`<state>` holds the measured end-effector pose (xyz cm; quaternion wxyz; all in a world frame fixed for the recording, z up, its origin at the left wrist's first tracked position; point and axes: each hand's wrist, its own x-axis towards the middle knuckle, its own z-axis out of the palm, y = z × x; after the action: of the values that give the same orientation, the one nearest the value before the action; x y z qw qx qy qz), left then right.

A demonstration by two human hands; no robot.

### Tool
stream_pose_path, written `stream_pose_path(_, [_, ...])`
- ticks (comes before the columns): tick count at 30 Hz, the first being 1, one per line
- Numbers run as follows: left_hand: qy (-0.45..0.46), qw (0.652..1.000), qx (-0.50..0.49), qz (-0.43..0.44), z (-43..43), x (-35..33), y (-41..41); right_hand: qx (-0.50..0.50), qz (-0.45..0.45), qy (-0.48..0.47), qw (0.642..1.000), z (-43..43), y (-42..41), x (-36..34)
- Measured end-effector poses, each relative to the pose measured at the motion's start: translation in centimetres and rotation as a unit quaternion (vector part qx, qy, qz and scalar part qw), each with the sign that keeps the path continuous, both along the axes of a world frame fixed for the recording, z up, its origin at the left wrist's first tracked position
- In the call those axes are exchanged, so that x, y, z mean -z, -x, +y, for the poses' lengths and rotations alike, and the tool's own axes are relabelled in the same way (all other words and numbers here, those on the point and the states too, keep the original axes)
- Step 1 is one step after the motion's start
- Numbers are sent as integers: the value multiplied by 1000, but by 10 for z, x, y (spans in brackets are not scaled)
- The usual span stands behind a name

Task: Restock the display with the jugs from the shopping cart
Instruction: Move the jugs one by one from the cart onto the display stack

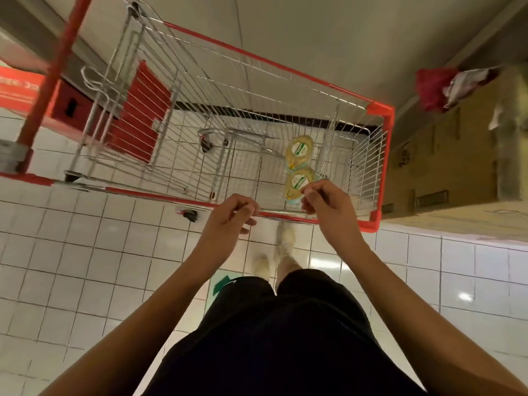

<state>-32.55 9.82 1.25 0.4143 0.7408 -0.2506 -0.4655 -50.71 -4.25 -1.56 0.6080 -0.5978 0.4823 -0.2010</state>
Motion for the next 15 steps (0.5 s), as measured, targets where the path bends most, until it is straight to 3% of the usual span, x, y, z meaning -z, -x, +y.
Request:
stream_pose_path(6, [-50, 998, 30, 23, -90, 62, -22, 49, 41, -82, 995, -56, -24, 69])
stream_pose_path(10, [-134, 988, 69, -14, -150, 146, -28, 19, 109, -71, 991, -102, -54, 139])
stream_pose_path(15, [-277, 953, 77, 92, -202, 257, -25, -49, 255, -79, 962, -158, -104, 240])
